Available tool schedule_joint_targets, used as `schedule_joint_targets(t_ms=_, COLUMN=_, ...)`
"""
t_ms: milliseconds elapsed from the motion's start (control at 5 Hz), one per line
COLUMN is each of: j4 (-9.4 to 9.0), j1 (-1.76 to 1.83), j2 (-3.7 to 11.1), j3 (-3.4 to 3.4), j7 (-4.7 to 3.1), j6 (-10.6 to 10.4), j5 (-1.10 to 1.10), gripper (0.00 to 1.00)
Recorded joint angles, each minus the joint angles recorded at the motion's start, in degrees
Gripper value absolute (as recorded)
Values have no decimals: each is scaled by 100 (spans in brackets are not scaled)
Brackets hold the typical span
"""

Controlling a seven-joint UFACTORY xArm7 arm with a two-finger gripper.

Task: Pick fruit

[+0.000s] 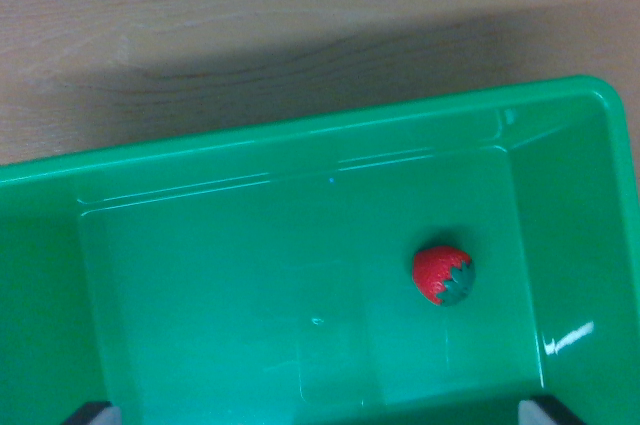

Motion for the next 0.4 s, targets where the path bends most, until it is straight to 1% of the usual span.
schedule_joint_targets(t_ms=200, j4=0, j1=0, j2=0, j3=0, j7=0, j6=0, j5=0, gripper=0)
schedule_joint_targets(t_ms=400, j4=-83, j1=0, j2=67, j3=-27, j7=71, j6=-116, j5=-24, gripper=0)
